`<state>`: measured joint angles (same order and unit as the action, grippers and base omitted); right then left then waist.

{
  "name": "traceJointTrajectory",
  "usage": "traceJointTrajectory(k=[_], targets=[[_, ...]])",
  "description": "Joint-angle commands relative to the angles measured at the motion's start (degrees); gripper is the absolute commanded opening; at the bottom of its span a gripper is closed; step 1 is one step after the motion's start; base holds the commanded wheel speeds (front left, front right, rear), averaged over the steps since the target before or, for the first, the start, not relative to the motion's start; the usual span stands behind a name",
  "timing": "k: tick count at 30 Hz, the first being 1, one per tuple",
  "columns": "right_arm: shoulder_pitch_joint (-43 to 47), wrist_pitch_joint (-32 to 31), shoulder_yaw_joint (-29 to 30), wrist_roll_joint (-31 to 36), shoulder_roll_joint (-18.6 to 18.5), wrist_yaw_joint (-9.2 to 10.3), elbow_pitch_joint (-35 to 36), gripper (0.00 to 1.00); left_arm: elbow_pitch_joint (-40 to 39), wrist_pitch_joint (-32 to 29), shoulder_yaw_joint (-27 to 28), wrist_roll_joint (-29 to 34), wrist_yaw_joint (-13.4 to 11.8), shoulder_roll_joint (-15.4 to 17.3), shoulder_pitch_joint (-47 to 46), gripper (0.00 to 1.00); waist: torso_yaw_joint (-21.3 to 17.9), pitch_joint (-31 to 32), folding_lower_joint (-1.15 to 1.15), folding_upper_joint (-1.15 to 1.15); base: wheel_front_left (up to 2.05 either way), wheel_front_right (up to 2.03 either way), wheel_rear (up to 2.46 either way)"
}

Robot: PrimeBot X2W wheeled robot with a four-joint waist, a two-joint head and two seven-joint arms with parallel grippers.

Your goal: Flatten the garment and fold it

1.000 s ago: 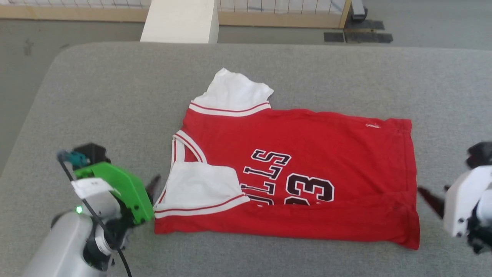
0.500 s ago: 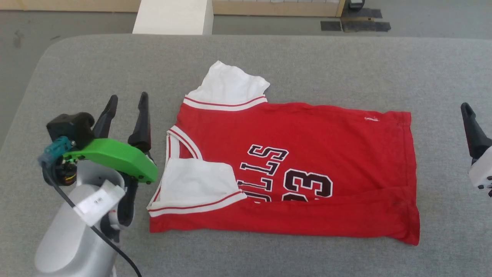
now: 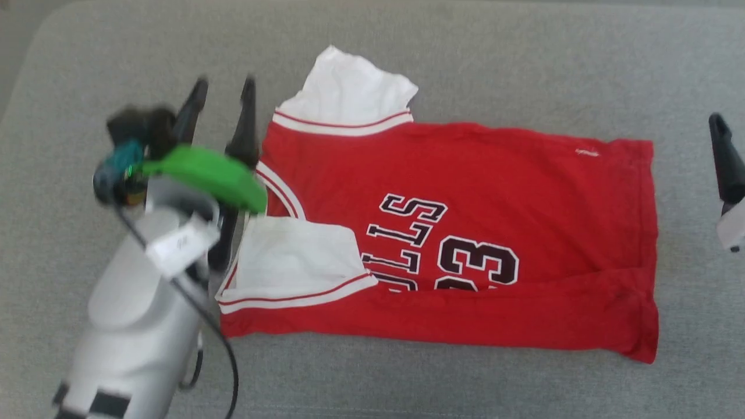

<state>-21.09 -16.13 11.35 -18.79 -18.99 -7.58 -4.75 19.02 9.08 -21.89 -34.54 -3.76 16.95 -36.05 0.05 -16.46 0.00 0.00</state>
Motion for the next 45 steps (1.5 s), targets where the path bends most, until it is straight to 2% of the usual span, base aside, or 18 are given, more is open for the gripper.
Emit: traceJointTrajectory(k=[1, 9, 14, 17, 23, 33, 34, 35, 36, 42, 45], targets=[[-1.42, -0.1, -0.36, -0.58, -0.23, 0.09, 0.55, 1.0, 1.55, -0.96, -0.46, 0.36, 0.82, -0.78, -3.9, 1.0, 0.41, -3.71, 0.0, 0.0, 0.0, 0.0, 0.0], [-4.82, -1.0, -3.18, -1.47, -0.89, 0.09, 3.16, 1.0, 14.97, -10.63, -2.05, -0.28, 3.55, -3.33, -23.73, 1.0, -1.85, -9.89, 0.0, 0.0, 0.0, 0.0, 0.0], [-6.06, -1.38, -4.75, -2.34, -0.44, 0.09, 4.31, 1.0, 23.14, -20.77, -4.2, 0.7, 3.76, -3.36, -34.45, 1.0, -5.01, -13.41, 0.0, 0.0, 0.0, 0.0, 0.0], [-6.15, -1.35, -4.98, -2.88, -0.22, 0.09, 4.93, 1.0, 27.56, -28.92, -5.73, 1.14, 3.17, -3.36, -39.33, 1.0, -6.97, -15.44, 0.0, 0.0, 0.0, 0.0, 0.0], [-5.26, -0.86, -3.38, -3.32, -0.03, 0.09, 5.67, 1.0, 33.27, -43.09, -7.95, 1.3, 1.23, -3.67, -44.23, 1.0, -9.46, -18.76, 0.0, 0.0, 0.0, 0.0, 0.0], [-4.39, 0.1, -1.65, -4.13, 0.61, 0.09, 5.89, 1.0, 36.23, -55.32, -10.03, 1.19, -2.37, -3.1, -42.26, 1.0, -10.22, -21.04, 0.0, 0.0, 0.0, 0.0, 0.0], [-4.39, 0.07, -1.64, -4.16, 0.59, 0.09, 5.93, 1.0, 36.0, -55.92, -9.95, 0.91, -2.55, -3.21, -42.06, 0.52, -10.11, -21.12, 0.0, 0.0, 0.0, 0.0, 0.0], [-4.44, -0.03, -1.61, -4.17, 0.53, 0.09, 5.98, 1.0, 35.7, -56.67, -10.04, 0.75, -2.68, -3.26, -41.77, 0.2, -9.96, -21.18, 0.0, 0.0, 0.0, 0.0, 0.0], [-4.55, -0.11, -1.6, -4.14, 0.44, 0.09, 6.04, 1.0, 35.33, -57.16, -9.98, 0.46, -2.66, -3.35, -41.54, 0.0, -9.82, -21.19, 0.0, 0.0, 0.0, 0.0, 0.0], [-6.04, -2.07, -1.48, -4.12, -1.26, 0.09, 7.55, 1.0, 31.4, -56.04, -8.63, -1.58, -2.01, -3.44, -40.17, 0.0, -8.44, -19.91, 0.0, 0.0, 0.0, 0.0, 0.0], [-7.77, -5.45, -1.81, -4.3, -2.66, 0.09, 8.67, 1.0, 29.05, -54.73, -7.7, -2.73, -1.51, -3.51, -39.72, 0.0, -7.77, -18.71, 0.0, 0.0, 0.0, 0.0, 0.0]])
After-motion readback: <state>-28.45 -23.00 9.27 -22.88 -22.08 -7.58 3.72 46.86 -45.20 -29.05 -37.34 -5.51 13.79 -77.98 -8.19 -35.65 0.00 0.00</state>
